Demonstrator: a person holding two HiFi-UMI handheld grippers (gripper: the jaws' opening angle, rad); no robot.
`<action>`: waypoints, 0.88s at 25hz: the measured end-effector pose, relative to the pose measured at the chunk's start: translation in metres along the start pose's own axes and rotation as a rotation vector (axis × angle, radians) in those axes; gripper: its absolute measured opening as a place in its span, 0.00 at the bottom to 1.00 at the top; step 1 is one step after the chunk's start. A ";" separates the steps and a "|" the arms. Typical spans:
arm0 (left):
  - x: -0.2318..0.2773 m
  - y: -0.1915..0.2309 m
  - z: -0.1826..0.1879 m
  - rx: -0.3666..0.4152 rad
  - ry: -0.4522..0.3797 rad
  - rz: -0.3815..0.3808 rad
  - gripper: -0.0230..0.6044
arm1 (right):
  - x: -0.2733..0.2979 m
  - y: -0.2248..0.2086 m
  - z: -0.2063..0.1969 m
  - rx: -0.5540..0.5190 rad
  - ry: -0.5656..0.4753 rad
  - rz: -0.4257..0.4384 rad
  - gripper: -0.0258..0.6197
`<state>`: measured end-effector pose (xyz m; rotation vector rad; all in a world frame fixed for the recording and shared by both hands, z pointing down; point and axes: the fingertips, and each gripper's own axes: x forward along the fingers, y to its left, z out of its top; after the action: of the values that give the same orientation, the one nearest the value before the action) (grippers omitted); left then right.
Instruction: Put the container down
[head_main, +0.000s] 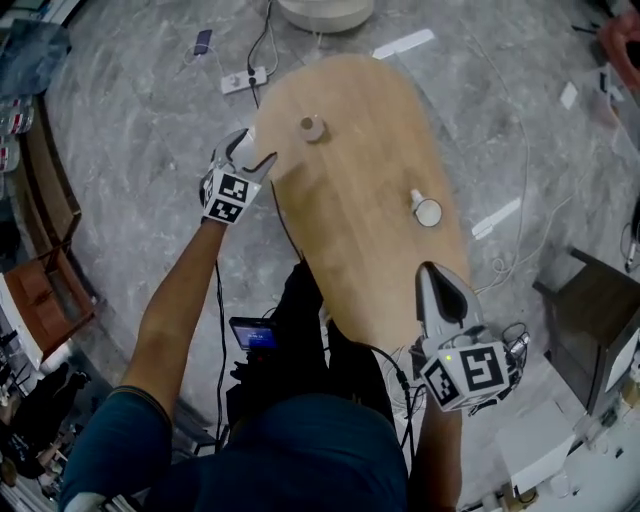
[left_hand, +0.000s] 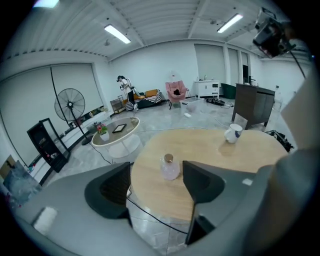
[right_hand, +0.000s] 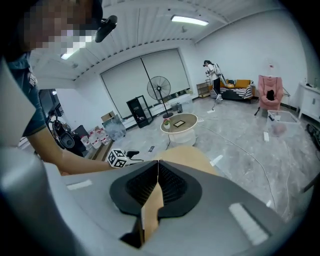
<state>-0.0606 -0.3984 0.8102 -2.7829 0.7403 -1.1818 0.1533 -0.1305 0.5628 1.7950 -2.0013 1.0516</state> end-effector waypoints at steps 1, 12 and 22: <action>-0.014 0.002 0.008 0.003 -0.015 0.009 0.55 | -0.004 0.002 0.007 -0.008 -0.012 0.007 0.06; -0.203 0.002 0.135 0.030 -0.251 0.141 0.35 | -0.067 0.041 0.081 -0.109 -0.170 0.101 0.06; -0.361 -0.003 0.221 0.006 -0.417 0.249 0.28 | -0.147 0.092 0.134 -0.237 -0.319 0.145 0.05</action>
<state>-0.1236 -0.2722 0.4106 -2.6898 0.9887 -0.5372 0.1328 -0.1089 0.3460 1.8010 -2.3560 0.5563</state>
